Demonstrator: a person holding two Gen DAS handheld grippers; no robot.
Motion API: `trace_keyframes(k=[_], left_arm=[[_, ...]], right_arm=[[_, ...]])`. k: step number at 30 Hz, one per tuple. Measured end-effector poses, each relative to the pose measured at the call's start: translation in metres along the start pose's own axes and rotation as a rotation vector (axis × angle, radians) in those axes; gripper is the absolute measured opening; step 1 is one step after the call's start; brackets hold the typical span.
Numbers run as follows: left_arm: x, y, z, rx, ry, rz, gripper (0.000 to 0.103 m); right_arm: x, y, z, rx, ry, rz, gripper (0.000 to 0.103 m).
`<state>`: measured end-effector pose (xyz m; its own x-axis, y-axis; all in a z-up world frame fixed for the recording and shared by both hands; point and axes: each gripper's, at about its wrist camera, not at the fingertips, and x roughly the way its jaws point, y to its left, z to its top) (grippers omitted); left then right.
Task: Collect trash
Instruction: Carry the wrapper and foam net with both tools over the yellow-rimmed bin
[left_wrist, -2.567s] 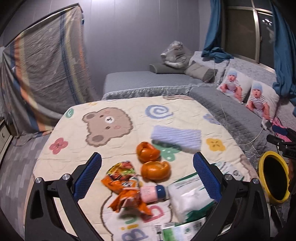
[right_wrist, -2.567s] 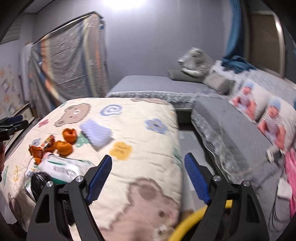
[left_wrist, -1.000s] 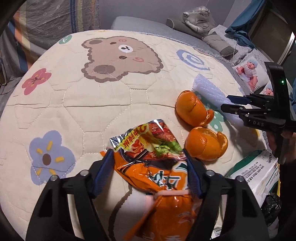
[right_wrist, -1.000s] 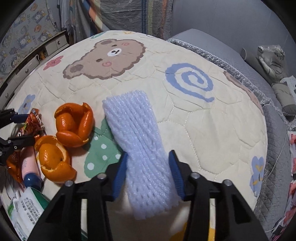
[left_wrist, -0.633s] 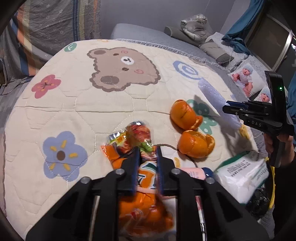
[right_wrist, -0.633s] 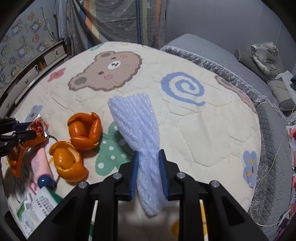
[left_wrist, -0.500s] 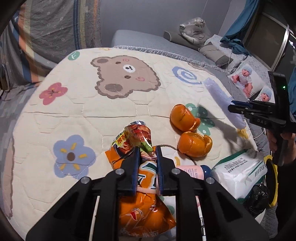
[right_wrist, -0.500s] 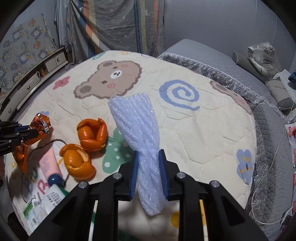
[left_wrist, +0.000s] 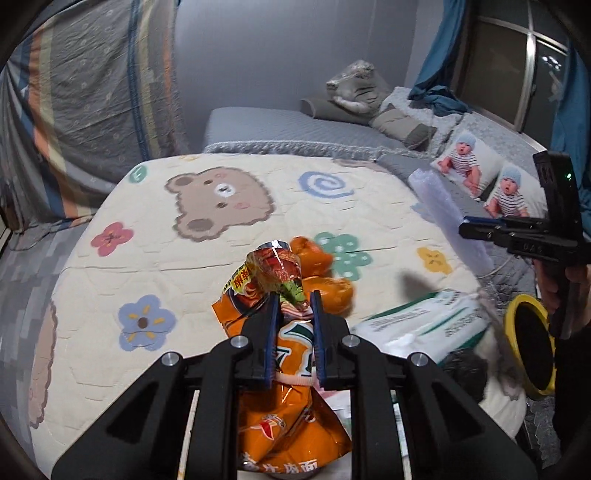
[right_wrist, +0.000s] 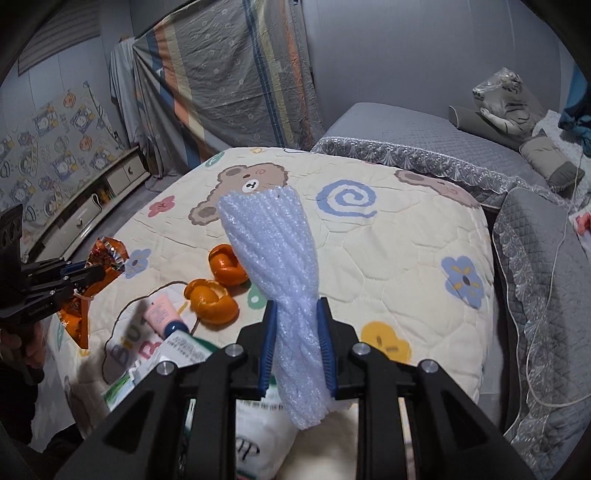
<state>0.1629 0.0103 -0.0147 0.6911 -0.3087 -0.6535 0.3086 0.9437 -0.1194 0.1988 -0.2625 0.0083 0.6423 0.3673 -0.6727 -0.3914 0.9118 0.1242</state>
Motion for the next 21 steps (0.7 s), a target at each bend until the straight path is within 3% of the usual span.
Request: trace_keyframes(k=[8, 21], left_arm=[[-0.01, -0.082, 0.014, 0.102, -0.05, -0.126, 0.015], [-0.014, -0.22, 0.029, 0.3, -0.094, -0.303, 0.015]], right_arm=[[-0.057, -0.02, -0.041, 0.067, -0.068, -0.03, 0.02], [-0.151, -0.086, -0.117, 0.276, -0.202, -0.192, 0.02]])
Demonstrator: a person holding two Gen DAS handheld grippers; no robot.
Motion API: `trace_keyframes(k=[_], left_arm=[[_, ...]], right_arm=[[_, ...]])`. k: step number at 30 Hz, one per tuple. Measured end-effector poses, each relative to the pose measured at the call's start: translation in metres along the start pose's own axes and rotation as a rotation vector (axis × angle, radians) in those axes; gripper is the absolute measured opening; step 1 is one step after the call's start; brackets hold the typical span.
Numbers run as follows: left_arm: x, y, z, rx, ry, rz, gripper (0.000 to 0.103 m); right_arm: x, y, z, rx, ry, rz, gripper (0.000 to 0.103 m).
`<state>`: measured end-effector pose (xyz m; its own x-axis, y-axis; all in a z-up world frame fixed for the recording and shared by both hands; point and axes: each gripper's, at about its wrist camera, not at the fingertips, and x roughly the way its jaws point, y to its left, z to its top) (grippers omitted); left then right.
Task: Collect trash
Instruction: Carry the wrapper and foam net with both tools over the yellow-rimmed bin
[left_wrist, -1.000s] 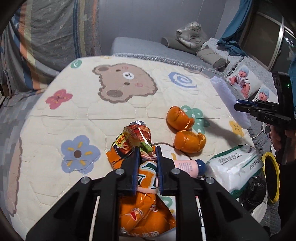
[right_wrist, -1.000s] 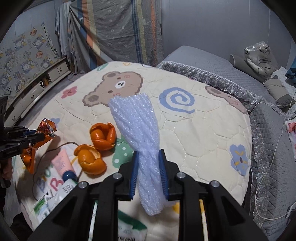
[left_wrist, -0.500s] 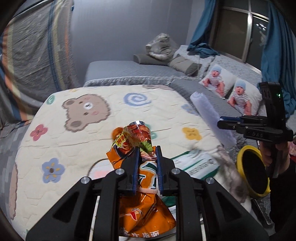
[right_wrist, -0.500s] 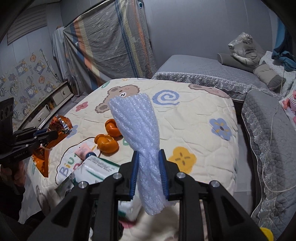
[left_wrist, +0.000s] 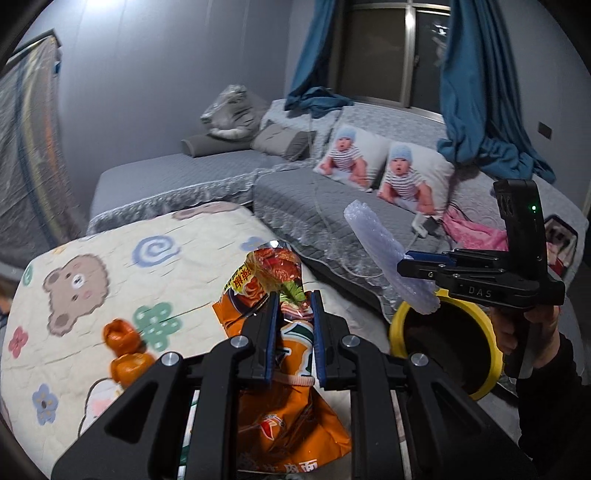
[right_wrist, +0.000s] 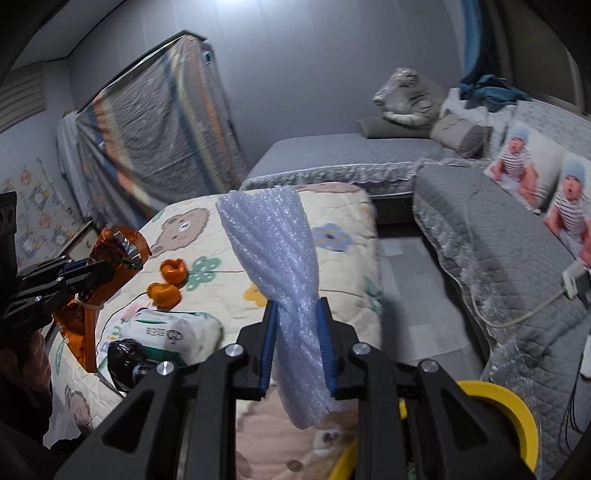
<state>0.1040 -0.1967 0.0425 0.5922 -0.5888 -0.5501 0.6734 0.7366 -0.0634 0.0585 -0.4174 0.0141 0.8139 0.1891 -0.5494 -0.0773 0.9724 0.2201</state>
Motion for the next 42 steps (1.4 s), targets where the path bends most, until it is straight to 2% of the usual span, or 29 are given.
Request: trace_keyframes(k=[9, 21, 34, 42], left_arm=[[0.026, -0.062, 0.014, 0.095, -0.013, -0.119, 0.015], [0.064, -0.129, 0.009, 0.163, 0.024, -0.251, 0.015], [0.1, -0.175, -0.003, 0.218, 0.071, -0.317, 0.015], [0.14, -0.189, -0.016, 0.221, 0.144, -0.323, 0.015]], right_arm=[[-0.043, -0.051, -0.035, 0.131, -0.051, -0.14, 0.02], [-0.069, -0.106, -0.087, 0.298, -0.047, -0.259, 0.02], [-0.068, -0.138, -0.124, 0.403, -0.003, -0.377, 0.021], [-0.058, -0.146, -0.139, 0.418, 0.045, -0.448, 0.021]])
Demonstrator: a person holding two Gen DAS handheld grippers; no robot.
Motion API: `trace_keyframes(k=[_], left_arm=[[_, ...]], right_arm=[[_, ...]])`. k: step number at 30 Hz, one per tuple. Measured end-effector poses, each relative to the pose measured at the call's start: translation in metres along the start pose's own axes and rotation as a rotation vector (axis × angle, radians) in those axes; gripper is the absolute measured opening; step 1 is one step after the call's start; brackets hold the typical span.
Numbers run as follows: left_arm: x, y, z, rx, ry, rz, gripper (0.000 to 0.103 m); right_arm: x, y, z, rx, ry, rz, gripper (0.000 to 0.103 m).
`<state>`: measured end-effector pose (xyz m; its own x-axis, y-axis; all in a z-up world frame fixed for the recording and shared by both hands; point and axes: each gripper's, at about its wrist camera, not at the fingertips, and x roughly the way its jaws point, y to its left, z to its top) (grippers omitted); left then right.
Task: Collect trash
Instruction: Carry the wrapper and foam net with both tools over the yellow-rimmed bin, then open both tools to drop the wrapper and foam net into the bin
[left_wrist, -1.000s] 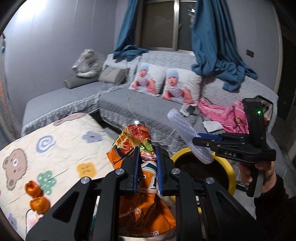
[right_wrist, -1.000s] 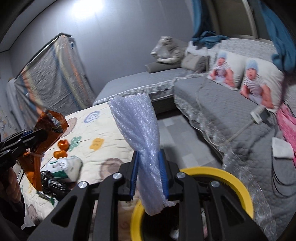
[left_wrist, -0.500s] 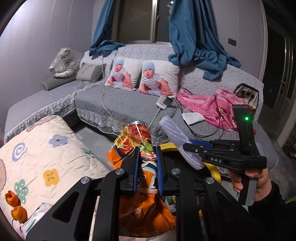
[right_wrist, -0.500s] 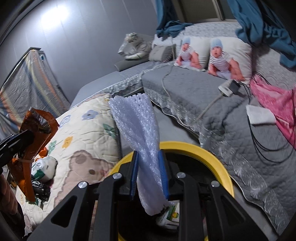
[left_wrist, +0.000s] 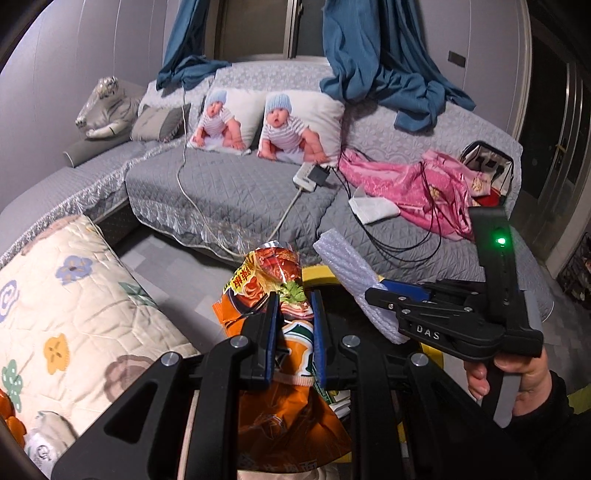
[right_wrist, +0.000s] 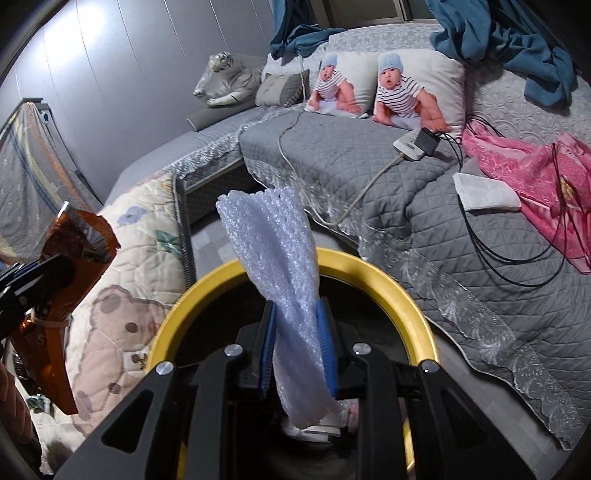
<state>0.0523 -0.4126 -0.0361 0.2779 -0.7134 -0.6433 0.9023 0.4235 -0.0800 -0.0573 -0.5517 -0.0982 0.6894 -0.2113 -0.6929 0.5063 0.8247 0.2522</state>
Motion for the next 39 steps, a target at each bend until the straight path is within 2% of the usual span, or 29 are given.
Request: trace_keyframes(k=[10, 22, 23, 25, 26, 27, 28, 30, 31, 39], left_arm=[[0.039, -0.005, -0.012, -0.021, 0.084, -0.011, 0.015], [0.05, -0.004, -0.014, -0.054, 0.122, -0.017, 0.018], [0.05, -0.002, -0.014, -0.06, 0.12, -0.011, 0.023], [0.047, 0.0, -0.013, -0.073, 0.114, -0.007, 0.049], [0.043, 0.004, -0.012, -0.091, 0.099, 0.001, 0.074], [0.039, 0.006, -0.013, -0.104, 0.082, 0.008, 0.082], [0.035, 0.007, -0.012, -0.112, 0.065, 0.012, 0.085], [0.03, 0.009, -0.011, -0.114, 0.058, 0.004, 0.087], [0.027, 0.011, -0.011, -0.119, 0.052, 0.009, 0.089], [-0.001, 0.023, -0.009, -0.134, -0.018, 0.034, 0.094]], right_arm=[[0.014, -0.01, -0.014, 0.017, 0.064, -0.036, 0.021], [0.021, -0.015, -0.02, 0.032, 0.101, -0.051, 0.022], [0.02, -0.015, -0.019, 0.034, 0.101, -0.053, 0.023], [0.019, -0.017, -0.019, 0.037, 0.104, -0.059, 0.027], [0.018, -0.017, -0.018, 0.039, 0.102, -0.063, 0.03], [0.017, -0.018, -0.017, 0.042, 0.099, -0.067, 0.034], [0.015, -0.019, -0.016, 0.045, 0.092, -0.071, 0.037], [0.01, -0.021, -0.015, 0.053, 0.073, -0.079, 0.064], [0.007, -0.022, -0.014, 0.064, 0.055, -0.086, 0.068], [-0.005, -0.016, -0.006, 0.062, 0.021, -0.075, 0.068]])
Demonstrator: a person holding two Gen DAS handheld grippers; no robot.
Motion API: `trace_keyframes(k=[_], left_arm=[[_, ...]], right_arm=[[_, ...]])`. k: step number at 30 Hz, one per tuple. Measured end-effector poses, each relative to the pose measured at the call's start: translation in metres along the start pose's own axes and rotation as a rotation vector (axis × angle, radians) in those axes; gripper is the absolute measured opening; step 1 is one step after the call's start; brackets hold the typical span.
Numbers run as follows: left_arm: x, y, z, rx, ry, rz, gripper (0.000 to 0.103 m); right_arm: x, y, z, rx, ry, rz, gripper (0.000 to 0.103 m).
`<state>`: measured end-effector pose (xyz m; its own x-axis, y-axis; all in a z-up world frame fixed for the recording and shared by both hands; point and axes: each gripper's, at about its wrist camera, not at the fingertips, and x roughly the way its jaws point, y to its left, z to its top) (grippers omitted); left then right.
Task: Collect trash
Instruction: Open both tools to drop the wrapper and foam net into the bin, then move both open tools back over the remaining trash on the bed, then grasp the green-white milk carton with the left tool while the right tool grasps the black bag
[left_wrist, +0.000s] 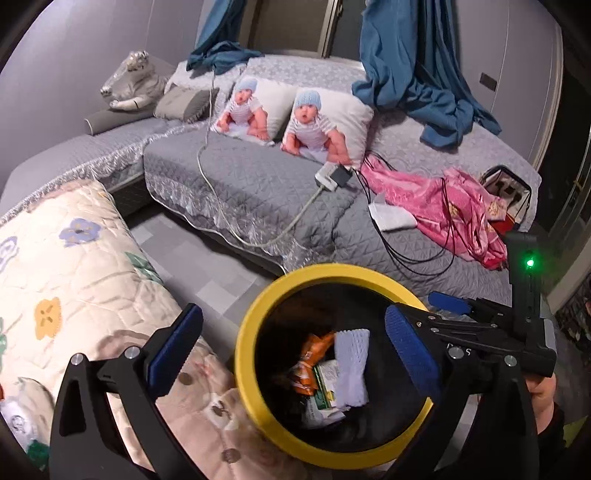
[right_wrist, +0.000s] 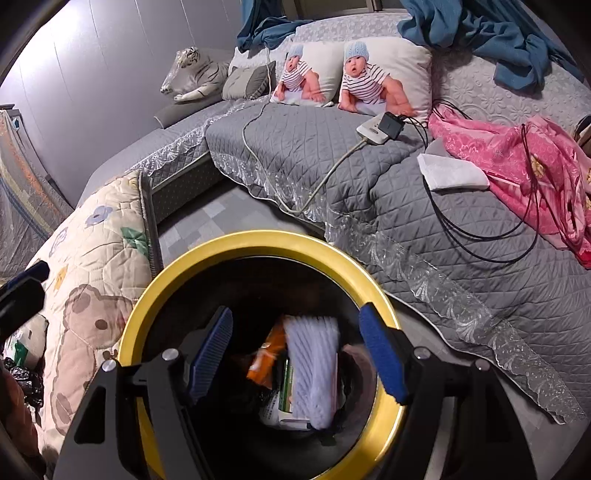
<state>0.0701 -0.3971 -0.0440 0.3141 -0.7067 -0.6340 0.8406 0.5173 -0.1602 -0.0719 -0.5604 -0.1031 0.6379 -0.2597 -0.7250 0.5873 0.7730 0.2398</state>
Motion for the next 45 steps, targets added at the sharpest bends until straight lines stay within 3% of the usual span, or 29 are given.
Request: trace_keyframes(k=[7, 14, 19, 24, 27, 29, 32, 41, 45], left_arm=[[-0.061, 0.029, 0.003, 0.046, -0.106, 0.009, 0.095], [-0.152, 0.085, -0.022, 0.157, -0.204, 0.086, 0.095], [-0.21, 0.127, -0.058, 0.225, -0.182, 0.116, 0.095], [-0.247, 0.159, -0.105, 0.285, -0.095, 0.118, 0.095], [-0.252, 0.173, -0.13, 0.296, -0.025, 0.069, 0.095], [-0.248, 0.181, -0.144, 0.286, 0.026, 0.019, 0.095], [-0.233, 0.192, -0.164, 0.287, 0.104, 0.002, 0.095], [-0.213, 0.214, -0.183, 0.229, 0.162, -0.045, 0.094], [-0.205, 0.216, -0.185, 0.23, 0.204, -0.06, 0.094]], right_arm=[[-0.022, 0.031, 0.01, -0.085, -0.081, 0.083, 0.068], [-0.053, 0.096, 0.011, -0.309, -0.185, 0.28, 0.069], [-0.067, 0.155, 0.005, -0.507, -0.235, 0.434, 0.08], [-0.068, 0.206, -0.002, -0.685, -0.222, 0.569, 0.08], [-0.064, 0.233, -0.007, -0.795, -0.188, 0.651, 0.08], [-0.062, 0.25, -0.014, -0.874, -0.168, 0.669, 0.08], [-0.058, 0.269, -0.024, -0.974, -0.155, 0.674, 0.08], [-0.051, 0.302, -0.034, -1.033, -0.103, 0.711, 0.08], [-0.053, 0.315, -0.047, -1.073, -0.043, 0.78, 0.08]])
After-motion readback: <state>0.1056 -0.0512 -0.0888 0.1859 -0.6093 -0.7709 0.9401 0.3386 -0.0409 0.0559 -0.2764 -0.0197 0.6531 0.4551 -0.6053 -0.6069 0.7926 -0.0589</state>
